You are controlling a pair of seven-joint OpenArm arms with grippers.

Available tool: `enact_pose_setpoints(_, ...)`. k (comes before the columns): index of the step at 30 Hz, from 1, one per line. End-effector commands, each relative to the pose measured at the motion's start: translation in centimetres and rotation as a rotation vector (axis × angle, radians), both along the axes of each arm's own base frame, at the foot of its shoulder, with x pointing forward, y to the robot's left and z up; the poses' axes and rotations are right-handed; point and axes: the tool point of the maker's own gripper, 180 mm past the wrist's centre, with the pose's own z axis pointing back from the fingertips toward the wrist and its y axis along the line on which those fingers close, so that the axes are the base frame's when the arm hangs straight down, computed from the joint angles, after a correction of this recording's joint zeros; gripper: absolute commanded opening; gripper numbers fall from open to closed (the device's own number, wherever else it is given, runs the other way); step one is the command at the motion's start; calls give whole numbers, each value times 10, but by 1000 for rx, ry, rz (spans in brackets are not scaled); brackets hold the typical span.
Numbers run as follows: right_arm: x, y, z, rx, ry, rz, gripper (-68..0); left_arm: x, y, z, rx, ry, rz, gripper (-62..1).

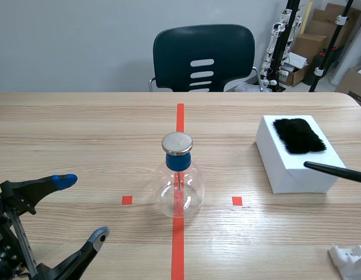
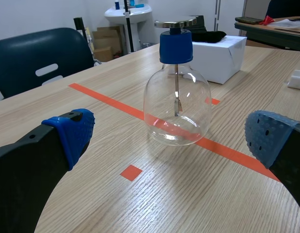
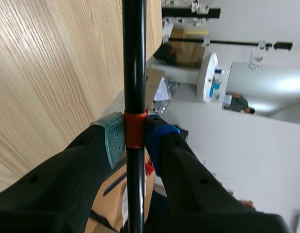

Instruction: Do the electroscope experiment. rub the rod on the fur

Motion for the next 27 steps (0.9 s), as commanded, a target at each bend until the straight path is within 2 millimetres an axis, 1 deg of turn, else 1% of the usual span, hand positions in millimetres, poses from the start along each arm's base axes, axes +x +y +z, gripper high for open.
enact_pose_setpoints(1, 4, -3, 12, -8, -40, -11, -669, 2, -2, 8, -28, -23, -1, 14)
enact_pose_setpoints(4, 12, -12, 19, -13, -71, -42, -669, 2, -2, 8, -28, -23, -1, 14)
enact_pose_setpoints(11, 39, -45, 47, -57, -194, -138, -669, 2, -2, 7, -28, -23, -1, 14)
enact_pose_setpoints(16, 63, -67, 68, -113, -284, -170, -669, 2, -2, 7, -28, -23, 0, 14)
enact_pose_setpoints(21, 90, -84, 89, -164, -342, -160, -669, 2, -2, 7, -28, -23, -1, 14)
enact_pose_setpoints(24, 108, -93, 95, -194, -349, -147, -669, 2, -2, 7, -28, -23, -1, 14)
enact_pose_setpoints(27, 127, -104, 94, -228, -339, -156, -669, 2, -2, 7, -28, -23, -1, 14)
